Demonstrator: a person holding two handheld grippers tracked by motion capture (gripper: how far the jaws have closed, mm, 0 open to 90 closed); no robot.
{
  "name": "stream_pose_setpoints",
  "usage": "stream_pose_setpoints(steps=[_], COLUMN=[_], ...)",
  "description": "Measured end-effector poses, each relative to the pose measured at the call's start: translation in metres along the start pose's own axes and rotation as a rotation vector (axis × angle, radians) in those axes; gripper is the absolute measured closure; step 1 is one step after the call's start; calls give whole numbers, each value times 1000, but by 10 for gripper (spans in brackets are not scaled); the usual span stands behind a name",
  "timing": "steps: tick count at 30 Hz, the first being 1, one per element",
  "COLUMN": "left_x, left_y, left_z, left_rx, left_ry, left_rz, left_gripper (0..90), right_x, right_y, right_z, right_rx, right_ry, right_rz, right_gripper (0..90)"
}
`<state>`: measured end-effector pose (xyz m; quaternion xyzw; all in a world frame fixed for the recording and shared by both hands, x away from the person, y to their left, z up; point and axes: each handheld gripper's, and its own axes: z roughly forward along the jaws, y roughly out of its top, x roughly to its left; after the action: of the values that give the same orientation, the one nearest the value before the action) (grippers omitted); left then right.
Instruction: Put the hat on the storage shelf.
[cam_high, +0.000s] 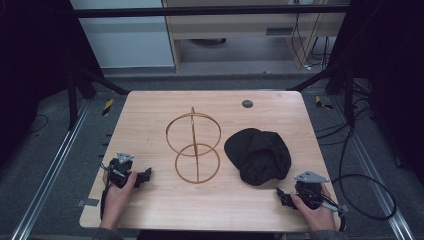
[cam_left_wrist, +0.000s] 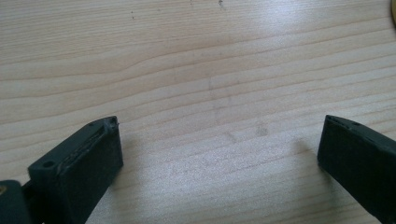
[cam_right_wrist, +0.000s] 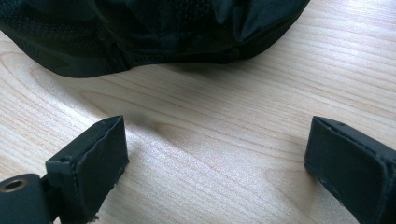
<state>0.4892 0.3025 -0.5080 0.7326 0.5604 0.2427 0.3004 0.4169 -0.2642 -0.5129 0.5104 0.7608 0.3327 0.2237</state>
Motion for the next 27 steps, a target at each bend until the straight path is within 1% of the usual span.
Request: stream_pose_setpoints(steps=[6,7,8,9,10,11,12,13,14,15,16,17,18,19,20,21,22,23,24,26,27], left_x=[0,0,0,0,0,0,0,0,0,0,0,0,0,0,0,0,0,0,-1,-1,-1], left_y=[0,0,0,0,0,0,0,0,0,0,0,0,0,0,0,0,0,0,0,0,0], left_z=[0,0,0,0,0,0,0,0,0,0,0,0,0,0,0,0,0,0,0,0,0], left_rx=[0,0,0,1,1,0,0,0,0,1,1,0,1,1,1,1,1,0,1,0,1], left_ry=[1,1,1,2,1,0,0,-1,-1,-1,-1,-1,-1,-1,-1,-1,-1,-1,-1,-1,-1], left_rz=[0,0,1,1,2,2,2,2,2,3,2,2,2,3,3,3,3,2,3,2,3], left_gripper=[0,0,0,0,0,0,0,0,0,0,0,0,0,0,0,0,0,0,0,0,0], right_x=[1,1,1,1,3,3,5,5,5,5,4,1,0,-2,-5,-6,-6,-6,-5,-3,1], right_y=[0,0,1,1,2,2,3,8,13,13,18,26,32,40,58,66,76,76,85,104,123], right_z=[0,-1,-3,-3,-9,-9,-13,-23,-29,-29,-35,-43,-48,-53,-64,-68,-71,-71,-73,-76,-74], right_rx=[2,4,16,16,50,50,55,76,80,80,78,85,90,94,72,70,74,74,75,78,83], right_ry=[1,5,21,21,43,43,38,52,52,52,45,34,33,48,105,126,128,128,124,128,134], right_rz=[2,-5,-17,-17,-47,-47,-63,-74,-78,-78,-79,-61,-40,-29,-15,-17,-31,-31,-48,-72,-82], right_gripper=[62,64,106,106,123,123,119,117,117,117,116,114,114,112,109,111,117,117,118,121,126])
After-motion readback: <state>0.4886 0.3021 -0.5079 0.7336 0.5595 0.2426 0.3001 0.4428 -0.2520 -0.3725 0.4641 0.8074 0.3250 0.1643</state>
